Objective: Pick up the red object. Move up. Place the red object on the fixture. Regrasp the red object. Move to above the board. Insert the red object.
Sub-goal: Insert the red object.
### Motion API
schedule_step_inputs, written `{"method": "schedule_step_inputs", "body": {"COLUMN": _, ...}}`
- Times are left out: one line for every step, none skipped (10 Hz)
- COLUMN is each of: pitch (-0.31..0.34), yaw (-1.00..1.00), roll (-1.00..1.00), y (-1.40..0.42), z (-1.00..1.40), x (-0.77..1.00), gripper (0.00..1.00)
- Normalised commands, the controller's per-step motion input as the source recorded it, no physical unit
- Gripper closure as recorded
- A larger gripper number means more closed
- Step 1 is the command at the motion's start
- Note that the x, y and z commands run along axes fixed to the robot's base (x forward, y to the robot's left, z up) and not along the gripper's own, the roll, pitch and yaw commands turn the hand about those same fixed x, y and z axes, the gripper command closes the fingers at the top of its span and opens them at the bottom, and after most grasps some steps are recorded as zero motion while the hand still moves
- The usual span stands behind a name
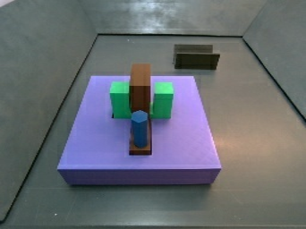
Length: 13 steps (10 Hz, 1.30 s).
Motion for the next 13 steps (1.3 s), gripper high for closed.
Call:
{"method": "schedule_step_inputs", "body": {"pitch": -0.031, "yaw": -0.03, "roll": -0.30, "y": 0.39, "z": -0.22, "x": 0.06, "gripper": 1.00}}
{"method": "schedule_step_inputs", "body": {"pitch": -0.060, "yaw": -0.03, "roll": -0.33, "y": 0.30, "z": -0.47, "x": 0.15, "gripper": 1.00}}
{"method": "schedule_step_inputs", "body": {"pitch": -0.100, "yaw": -0.09, "roll": -0.37, "y": 0.16, "z": -0.40, "x": 0.04, "gripper": 1.00}}
{"method": "schedule_step_inputs", "body": {"pitch": -0.090, "yaw": -0.04, "roll": -0.41, "y": 0.05, "z": -0.30, "x": 0.02, "gripper": 1.00}}
{"method": "schedule_step_inputs", "body": {"pitch": -0.099, "yaw": -0.01, "roll": -0.39, "y": 0.07, "z": -0.34, "x": 0.07, "gripper": 1.00}}
{"method": "schedule_step_inputs", "body": {"pitch": -0.120, "yaw": 0.00, "roll": -0.29, "y": 0.10, "z": -0.56, "x": 0.11, "gripper": 1.00}}
{"method": "schedule_step_inputs", "body": {"pitch": -0.139, "yaw": 0.00, "roll": -0.06, "y": 0.20, "z": -0.89, "x": 0.04, "gripper": 1.00}}
{"method": "schedule_step_inputs", "body": {"pitch": -0.183, "yaw": 0.02, "roll": 0.00, "y": 0.19, "z": -0.85, "x": 0.02, "gripper": 1.00}}
{"method": "schedule_step_inputs", "body": {"pitch": -0.149, "yaw": 0.02, "roll": 0.21, "y": 0.03, "z": -0.74, "x": 0.00, "gripper": 1.00}}
{"method": "schedule_step_inputs", "body": {"pitch": -0.171, "yaw": 0.00, "roll": 0.13, "y": 0.00, "z": -0.83, "x": -0.02, "gripper": 1.00}}
{"method": "schedule_step_inputs", "body": {"pitch": -0.067, "yaw": 0.00, "roll": -0.10, "y": 0.10, "z": -0.79, "x": -0.09, "gripper": 1.00}}
{"method": "schedule_step_inputs", "body": {"pitch": -0.036, "yaw": -0.05, "roll": -0.21, "y": 0.13, "z": -0.74, "x": -0.10, "gripper": 1.00}}
{"method": "schedule_step_inputs", "body": {"pitch": -0.049, "yaw": -0.07, "roll": -0.18, "y": 0.13, "z": -0.66, "x": -0.10, "gripper": 1.00}}
